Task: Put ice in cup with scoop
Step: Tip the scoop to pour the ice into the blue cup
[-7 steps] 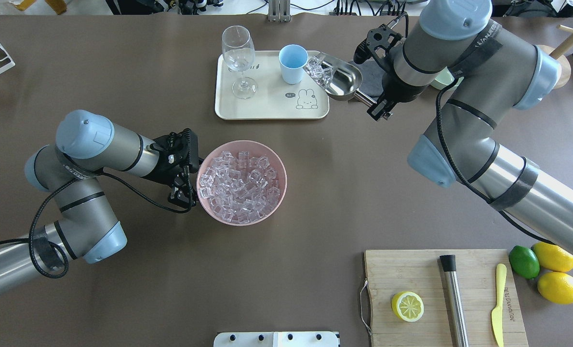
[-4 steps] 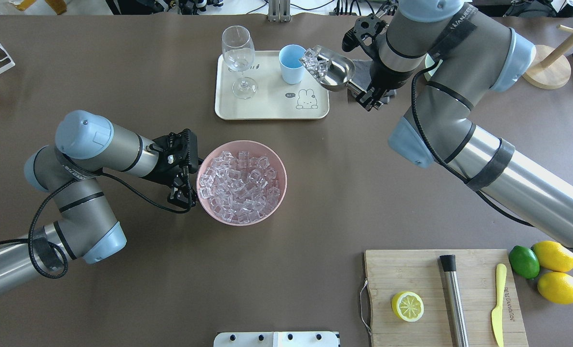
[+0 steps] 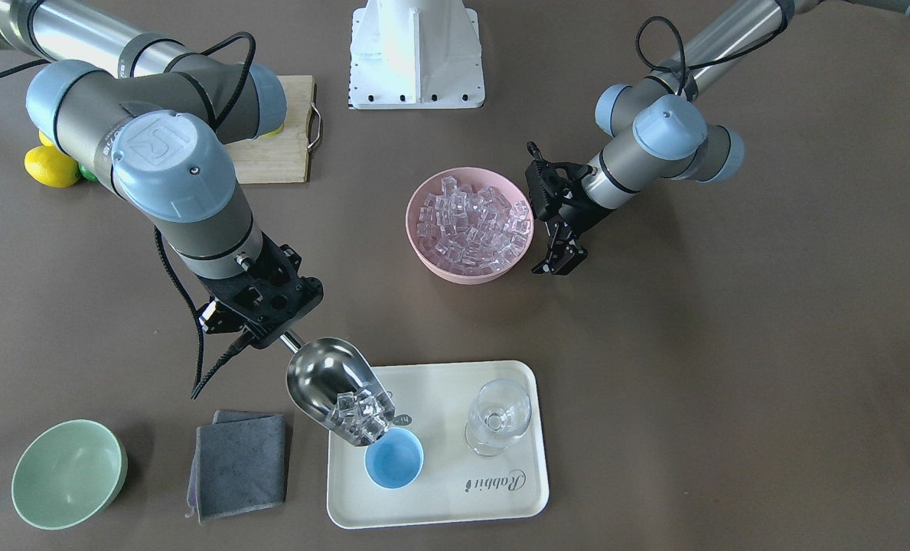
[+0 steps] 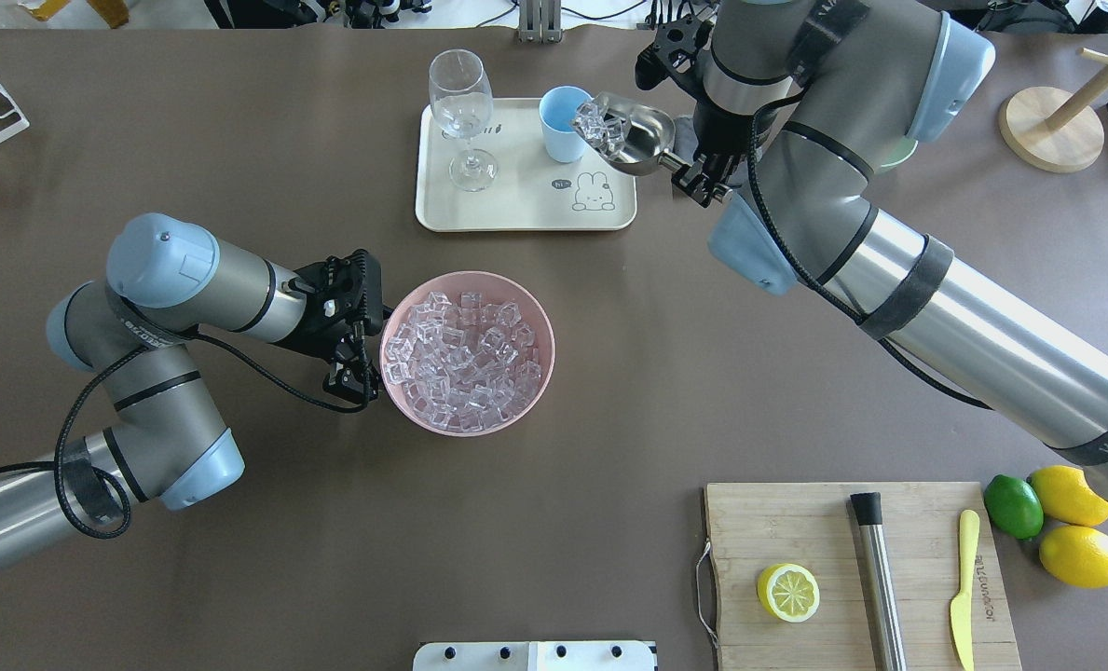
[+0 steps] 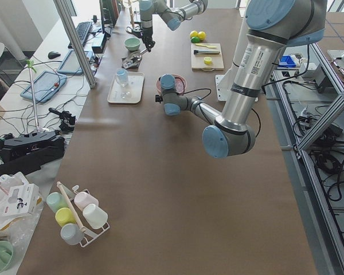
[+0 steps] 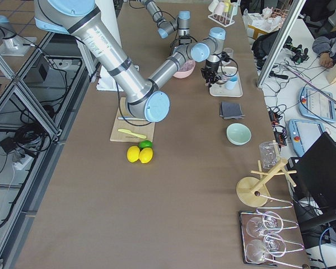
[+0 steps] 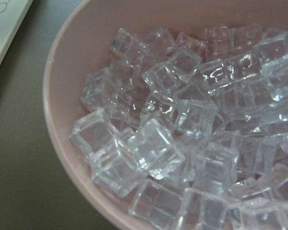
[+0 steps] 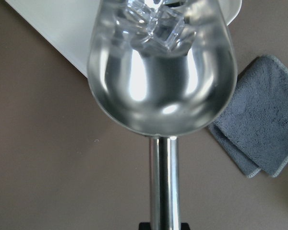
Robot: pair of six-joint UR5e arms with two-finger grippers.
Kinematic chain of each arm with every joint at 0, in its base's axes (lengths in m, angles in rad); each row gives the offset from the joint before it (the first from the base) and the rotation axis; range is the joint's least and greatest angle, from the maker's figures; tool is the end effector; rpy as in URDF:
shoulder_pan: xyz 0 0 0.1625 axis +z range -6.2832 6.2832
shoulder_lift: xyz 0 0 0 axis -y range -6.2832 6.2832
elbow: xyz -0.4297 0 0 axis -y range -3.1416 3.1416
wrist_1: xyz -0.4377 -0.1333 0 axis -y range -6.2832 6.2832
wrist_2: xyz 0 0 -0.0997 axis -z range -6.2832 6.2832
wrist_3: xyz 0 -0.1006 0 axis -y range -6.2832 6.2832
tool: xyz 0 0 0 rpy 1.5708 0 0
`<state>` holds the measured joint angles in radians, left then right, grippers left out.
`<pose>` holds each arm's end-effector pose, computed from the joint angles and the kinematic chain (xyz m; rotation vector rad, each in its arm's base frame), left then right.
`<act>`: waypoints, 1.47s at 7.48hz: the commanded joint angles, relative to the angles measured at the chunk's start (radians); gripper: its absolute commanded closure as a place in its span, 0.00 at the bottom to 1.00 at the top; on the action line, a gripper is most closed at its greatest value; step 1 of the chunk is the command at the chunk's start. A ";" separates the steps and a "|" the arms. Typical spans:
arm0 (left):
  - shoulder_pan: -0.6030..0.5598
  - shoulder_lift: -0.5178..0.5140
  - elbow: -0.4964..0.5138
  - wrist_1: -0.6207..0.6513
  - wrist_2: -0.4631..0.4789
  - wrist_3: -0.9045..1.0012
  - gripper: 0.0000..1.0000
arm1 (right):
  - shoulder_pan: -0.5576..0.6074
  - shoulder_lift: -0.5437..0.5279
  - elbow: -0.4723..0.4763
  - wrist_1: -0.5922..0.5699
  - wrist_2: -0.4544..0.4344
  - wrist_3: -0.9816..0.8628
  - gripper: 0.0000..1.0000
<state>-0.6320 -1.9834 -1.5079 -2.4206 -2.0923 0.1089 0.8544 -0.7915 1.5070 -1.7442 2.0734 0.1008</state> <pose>0.5164 -0.4812 0.3449 0.9511 0.9542 1.2082 -0.4372 -0.6313 0.2051 0.2987 -0.6755 -0.7242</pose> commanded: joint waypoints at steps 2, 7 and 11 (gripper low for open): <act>0.000 0.000 0.000 0.000 -0.005 0.000 0.01 | 0.024 0.136 -0.129 -0.128 0.004 -0.091 1.00; 0.000 0.000 0.000 0.002 -0.005 -0.003 0.01 | 0.029 0.238 -0.223 -0.257 -0.006 -0.180 1.00; 0.000 0.000 0.000 0.002 -0.005 -0.005 0.01 | 0.029 0.264 -0.231 -0.346 -0.027 -0.243 1.00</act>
<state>-0.6320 -1.9834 -1.5079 -2.4191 -2.0970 0.1058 0.8836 -0.5429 1.2801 -2.0553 2.0574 -0.1223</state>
